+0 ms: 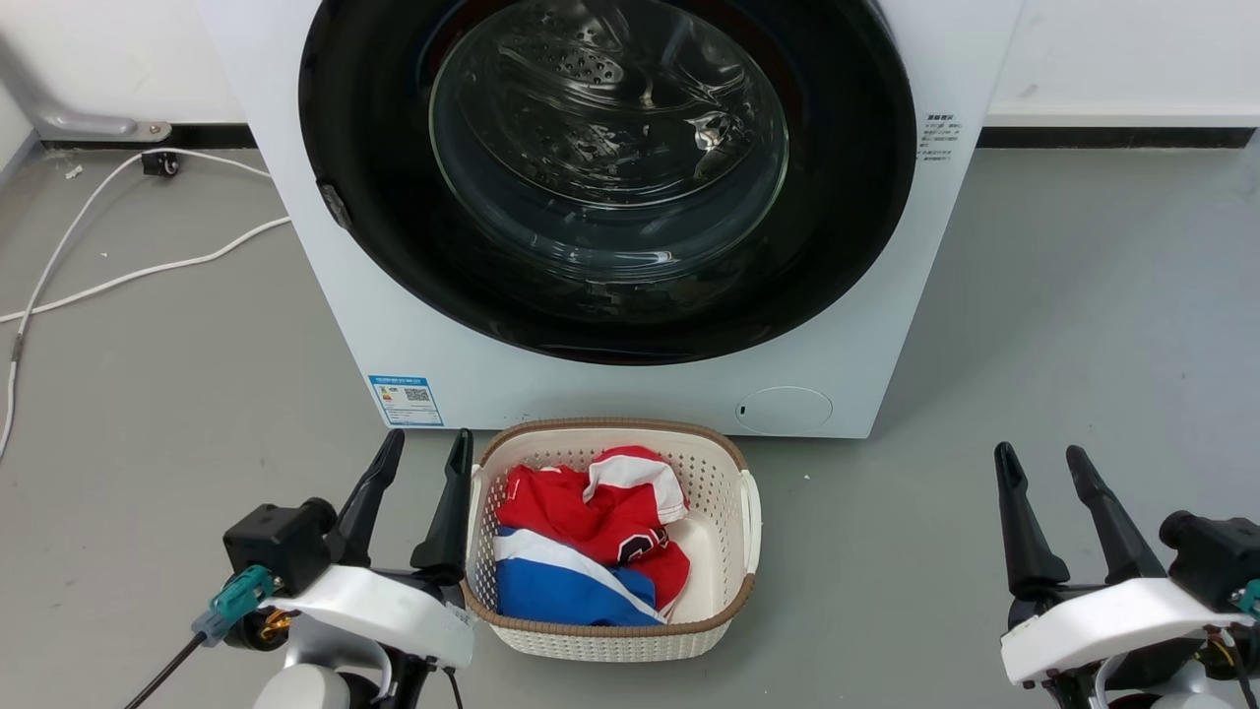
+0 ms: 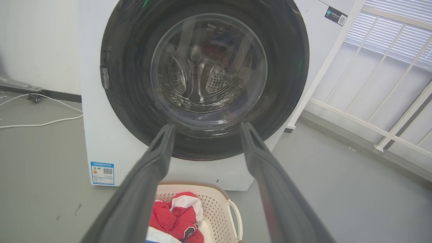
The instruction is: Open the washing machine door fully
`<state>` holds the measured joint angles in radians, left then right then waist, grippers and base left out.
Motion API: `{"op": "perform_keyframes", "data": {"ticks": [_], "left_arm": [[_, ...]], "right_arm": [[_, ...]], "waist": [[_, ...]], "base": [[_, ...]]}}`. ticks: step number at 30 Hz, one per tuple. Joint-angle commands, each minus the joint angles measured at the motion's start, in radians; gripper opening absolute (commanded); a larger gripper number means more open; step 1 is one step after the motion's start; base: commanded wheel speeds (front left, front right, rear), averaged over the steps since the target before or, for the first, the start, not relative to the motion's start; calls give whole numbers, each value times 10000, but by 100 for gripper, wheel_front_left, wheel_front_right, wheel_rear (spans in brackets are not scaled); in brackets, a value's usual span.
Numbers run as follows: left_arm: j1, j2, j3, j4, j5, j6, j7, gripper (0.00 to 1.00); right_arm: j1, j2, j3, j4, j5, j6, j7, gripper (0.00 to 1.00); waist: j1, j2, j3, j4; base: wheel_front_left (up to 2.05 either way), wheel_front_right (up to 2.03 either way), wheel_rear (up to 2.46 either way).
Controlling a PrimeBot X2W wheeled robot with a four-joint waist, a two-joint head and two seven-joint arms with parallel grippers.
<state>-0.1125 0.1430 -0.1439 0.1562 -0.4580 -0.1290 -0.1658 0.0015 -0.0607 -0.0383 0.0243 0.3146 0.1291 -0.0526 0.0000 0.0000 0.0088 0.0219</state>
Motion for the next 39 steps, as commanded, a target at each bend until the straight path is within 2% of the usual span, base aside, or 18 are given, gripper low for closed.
{"op": "perform_keyframes", "data": {"ticks": [1,26,39], "left_arm": [[-249,58,-31,-50,228,-16,-83,100],[-335,219,-282,349,1884,-23,-619,100],[-387,269,-345,638,2146,-26,-861,100]], "right_arm": [[26,11,22,-150,-253,18,-41,100],[353,104,40,-468,-2131,21,-161,100],[459,113,-161,-518,-2295,14,-368,100]], "waist": [[0,0,1,2],[0,0,-22,70],[0,0,-14,92]], "base": [[0,0,0],[0,0,0],[0,0,0]]}}
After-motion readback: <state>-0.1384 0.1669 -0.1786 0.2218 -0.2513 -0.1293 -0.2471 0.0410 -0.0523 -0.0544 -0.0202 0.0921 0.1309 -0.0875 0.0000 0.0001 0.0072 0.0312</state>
